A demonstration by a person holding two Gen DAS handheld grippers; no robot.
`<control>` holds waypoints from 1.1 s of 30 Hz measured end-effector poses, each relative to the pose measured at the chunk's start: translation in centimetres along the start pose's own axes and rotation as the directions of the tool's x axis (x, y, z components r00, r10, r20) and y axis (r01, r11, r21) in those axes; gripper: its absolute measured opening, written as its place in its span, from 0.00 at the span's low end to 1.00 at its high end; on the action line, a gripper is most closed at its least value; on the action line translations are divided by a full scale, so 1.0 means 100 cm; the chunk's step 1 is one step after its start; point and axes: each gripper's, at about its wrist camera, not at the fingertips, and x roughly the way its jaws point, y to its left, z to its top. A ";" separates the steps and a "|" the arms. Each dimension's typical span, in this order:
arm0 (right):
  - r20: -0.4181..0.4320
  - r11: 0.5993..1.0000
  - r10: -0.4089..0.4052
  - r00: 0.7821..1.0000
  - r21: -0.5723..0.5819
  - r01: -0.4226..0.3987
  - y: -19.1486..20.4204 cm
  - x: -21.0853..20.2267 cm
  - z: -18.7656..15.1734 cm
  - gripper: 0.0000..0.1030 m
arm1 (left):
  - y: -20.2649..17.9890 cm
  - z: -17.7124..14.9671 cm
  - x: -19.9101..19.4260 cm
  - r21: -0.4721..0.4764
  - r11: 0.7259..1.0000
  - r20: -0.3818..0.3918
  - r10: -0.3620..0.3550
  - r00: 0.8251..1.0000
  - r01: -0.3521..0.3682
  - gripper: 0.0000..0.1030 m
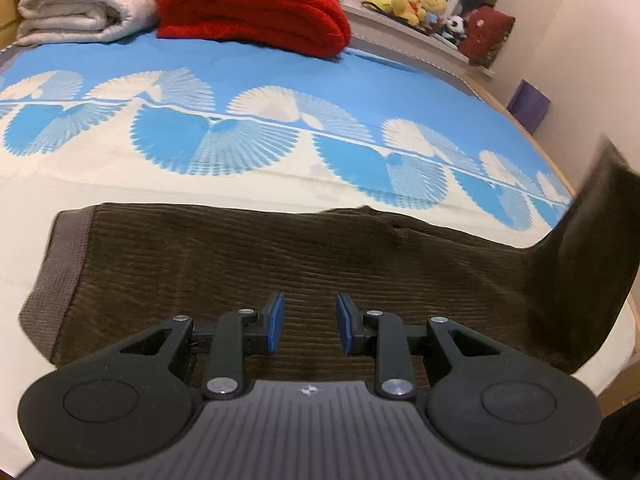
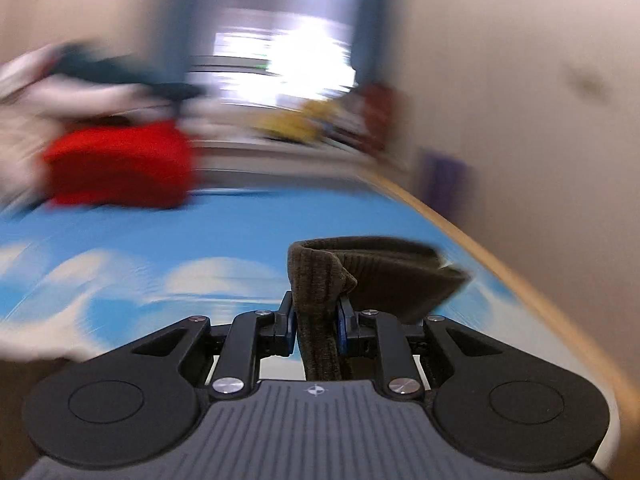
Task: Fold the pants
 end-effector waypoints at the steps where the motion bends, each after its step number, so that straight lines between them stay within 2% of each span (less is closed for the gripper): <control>1: 0.008 0.996 0.055 0.998 -0.069 -0.054 0.033 -0.005 -0.007 0.20 | 0.006 -0.003 0.000 0.003 1.000 0.013 0.014 1.000 -0.014 0.30; 3: -0.021 0.972 0.148 0.989 -0.179 -0.150 0.092 -0.010 -0.029 0.20 | 0.017 -0.007 0.003 -0.003 0.999 0.011 0.041 0.999 -0.041 0.30; 5: -0.101 0.936 0.220 0.970 -0.257 -0.239 0.145 -0.009 -0.061 0.22 | 0.027 -0.006 0.007 -0.053 0.998 -0.023 0.038 0.999 -0.039 0.30; 7: -0.280 0.871 0.279 0.919 -0.329 -0.365 0.192 0.001 -0.097 0.25 | 0.035 -0.005 0.008 -0.104 0.995 -0.034 0.004 0.999 -0.008 0.30; 8: -0.348 0.843 0.275 0.896 -0.361 -0.399 0.207 0.005 -0.114 0.25 | 0.036 -0.005 0.008 -0.111 0.994 -0.034 0.004 0.999 -0.007 0.30; 9: -0.382 0.823 0.256 0.888 -0.396 -0.407 0.218 0.004 -0.125 0.29 | 0.037 -0.005 0.008 -0.114 0.993 -0.033 0.008 0.999 -0.012 0.30; 10: -0.360 0.815 0.246 0.900 -0.426 -0.393 0.222 -0.002 -0.129 0.35 | 0.037 -0.005 0.007 -0.118 0.993 -0.034 0.005 0.999 -0.009 0.30; 11: -0.340 0.811 0.264 0.903 -0.429 -0.399 0.222 -0.010 -0.126 0.37 | 0.037 -0.004 0.006 -0.123 0.992 -0.032 -0.009 0.999 0.005 0.30; 14: -0.324 0.809 0.364 0.873 -0.355 -0.469 0.210 -0.030 -0.105 0.45 | 0.034 0.000 0.005 -0.110 0.993 -0.013 -0.032 0.999 0.031 0.30; 16: -0.307 0.807 0.380 0.873 -0.352 -0.475 0.200 -0.033 -0.094 0.54 | 0.034 0.002 0.006 -0.102 0.994 -0.012 -0.032 0.999 0.031 0.30; 18: -0.311 0.823 0.365 0.878 -0.334 -0.460 0.193 -0.026 -0.086 0.55 | 0.034 0.001 0.008 -0.103 0.994 -0.023 -0.030 0.999 0.028 0.30; 22: -0.365 0.873 0.362 0.858 -0.190 -0.449 0.185 -0.003 -0.084 0.54 | 0.036 -0.003 0.010 -0.090 0.996 -0.041 -0.011 0.999 0.007 0.30; 23: -0.387 0.873 0.370 0.844 -0.167 -0.459 0.186 0.002 -0.089 0.54 | 0.036 -0.004 0.010 -0.089 0.996 -0.043 -0.008 0.999 0.004 0.30; 24: -0.433 0.863 0.382 0.817 -0.150 -0.483 0.188 0.010 -0.093 0.53 | 0.037 -0.006 0.010 -0.089 0.996 -0.044 -0.006 0.999 0.002 0.30; 25: -0.466 0.853 0.389 0.795 -0.144 -0.501 0.194 0.015 -0.097 0.47 | 0.038 -0.006 0.009 -0.088 0.996 -0.043 -0.004 0.999 0.000 0.30; 26: -0.479 0.849 0.391 0.786 -0.143 -0.509 0.195 0.019 -0.099 0.44 | 0.039 -0.007 0.008 -0.086 0.996 -0.040 -0.001 0.999 -0.003 0.30; 27: -0.476 0.848 0.398 0.785 -0.135 -0.512 0.195 0.020 -0.098 0.29 | 0.040 -0.008 0.006 -0.084 0.996 -0.036 0.004 0.999 -0.007 0.30; 28: -0.467 0.850 0.411 0.783 -0.114 -0.514 0.193 0.019 -0.092 0.19 | 0.042 -0.008 0.004 -0.084 0.996 -0.033 0.006 0.999 -0.008 0.30; 31: -0.372 0.869 0.409 0.833 -0.118 -0.480 0.182 0.001 -0.064 0.16 | 0.047 -0.009 -0.001 -0.092 0.996 -0.025 0.006 1.000 -0.008 0.30; 33: -0.333 0.872 0.427 0.841 -0.096 -0.481 0.174 -0.016 -0.051 0.16 | 0.050 -0.008 -0.002 -0.106 0.994 -0.023 0.007 1.000 -0.010 0.30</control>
